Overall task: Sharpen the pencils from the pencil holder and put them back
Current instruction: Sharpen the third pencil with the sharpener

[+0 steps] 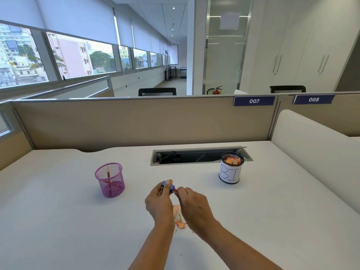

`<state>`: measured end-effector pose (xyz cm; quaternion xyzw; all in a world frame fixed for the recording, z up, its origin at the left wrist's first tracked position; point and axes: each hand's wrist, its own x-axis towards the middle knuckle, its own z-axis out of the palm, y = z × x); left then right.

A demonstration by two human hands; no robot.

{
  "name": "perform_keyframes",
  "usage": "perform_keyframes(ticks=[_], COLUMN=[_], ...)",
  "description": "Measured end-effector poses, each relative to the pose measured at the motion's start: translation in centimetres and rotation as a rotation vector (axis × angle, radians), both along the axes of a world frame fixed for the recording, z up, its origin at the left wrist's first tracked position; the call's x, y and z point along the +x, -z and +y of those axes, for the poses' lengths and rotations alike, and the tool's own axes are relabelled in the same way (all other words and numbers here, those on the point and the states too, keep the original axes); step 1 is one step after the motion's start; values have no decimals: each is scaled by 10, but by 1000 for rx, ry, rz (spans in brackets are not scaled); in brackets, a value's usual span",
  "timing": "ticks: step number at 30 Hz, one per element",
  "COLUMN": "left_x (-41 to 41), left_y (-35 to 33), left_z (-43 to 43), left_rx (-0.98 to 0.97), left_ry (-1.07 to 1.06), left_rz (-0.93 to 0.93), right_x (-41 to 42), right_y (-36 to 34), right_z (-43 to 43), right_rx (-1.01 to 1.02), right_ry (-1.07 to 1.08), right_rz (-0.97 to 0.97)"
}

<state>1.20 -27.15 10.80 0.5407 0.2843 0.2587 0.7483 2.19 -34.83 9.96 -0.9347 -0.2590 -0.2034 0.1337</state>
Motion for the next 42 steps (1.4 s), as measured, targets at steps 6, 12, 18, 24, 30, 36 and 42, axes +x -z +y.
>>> perform_keyframes(ticks=[6,12,18,24,30,36,42], left_x=[2,5,6,7,5,6,5], left_y=[-2,-5,7,17,4,1,2], left_z=[3,12,16,18,19,11,6], left_rx=[-32,-170,-529,-525,-246,-41,5], left_ry=[136,314,431,419,224,22,-43], left_rz=[-74,-136,-186,-176,-143,19,106], right_x=[-4,-6,-7,-4,-2,2,-1], right_y=[-10,-34,-45,-40,-38,-15,1], right_z=[6,6,3,3,0,-6,1], right_rx=[397,1134,1689,1710,914,340,66], right_ry=[58,100,33,-22,29,-70,-39], right_rz=[361,1132,1711,1792,1107,336,9])
